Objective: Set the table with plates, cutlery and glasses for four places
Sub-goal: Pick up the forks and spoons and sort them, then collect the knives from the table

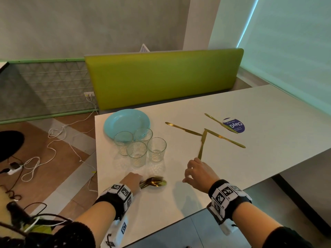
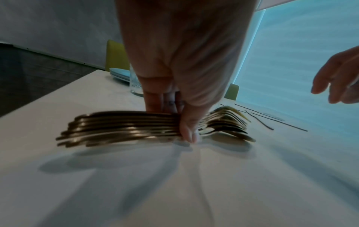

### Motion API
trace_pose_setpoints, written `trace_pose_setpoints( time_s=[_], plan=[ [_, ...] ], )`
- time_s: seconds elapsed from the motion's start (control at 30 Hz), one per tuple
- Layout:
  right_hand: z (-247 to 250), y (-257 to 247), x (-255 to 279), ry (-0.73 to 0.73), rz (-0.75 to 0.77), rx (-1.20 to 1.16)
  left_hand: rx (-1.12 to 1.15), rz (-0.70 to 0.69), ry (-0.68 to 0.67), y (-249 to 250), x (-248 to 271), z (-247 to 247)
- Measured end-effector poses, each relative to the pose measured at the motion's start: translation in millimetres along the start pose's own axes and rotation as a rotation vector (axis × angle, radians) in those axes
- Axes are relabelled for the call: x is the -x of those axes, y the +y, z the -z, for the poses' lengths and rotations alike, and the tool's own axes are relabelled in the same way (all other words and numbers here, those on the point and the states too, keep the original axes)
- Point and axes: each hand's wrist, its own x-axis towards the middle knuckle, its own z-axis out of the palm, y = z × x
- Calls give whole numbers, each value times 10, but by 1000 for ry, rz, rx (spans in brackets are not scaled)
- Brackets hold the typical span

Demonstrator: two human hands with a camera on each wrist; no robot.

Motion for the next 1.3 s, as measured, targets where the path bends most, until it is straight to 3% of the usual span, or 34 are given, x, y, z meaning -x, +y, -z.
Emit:
trace_pose_setpoints(
  time_s=[0.37, 0.73, 0.87, 1.0, 1.13, 1.3],
  plan=[
    [-52, 160, 75, 8, -57, -15, 9, 43, -15, -186, -47, 73],
    [-55, 288, 149, 8, -106, -17, -12, 21, 124, -94, -5, 119],
    [-38, 403, 162, -6, -153, -14, -57, -54, 254, 136, 10, 233],
    [-26, 555, 166, -20, -229, -37, -56, -167, 278, 523, -53, 418],
    [1, 766, 167, -25, -297, -62, 19, -235, 265, 992, -256, 646],
    [90, 1226, 92, -19, -362, -75, 96, -189, 181, 1572, -730, 846]
  ],
)
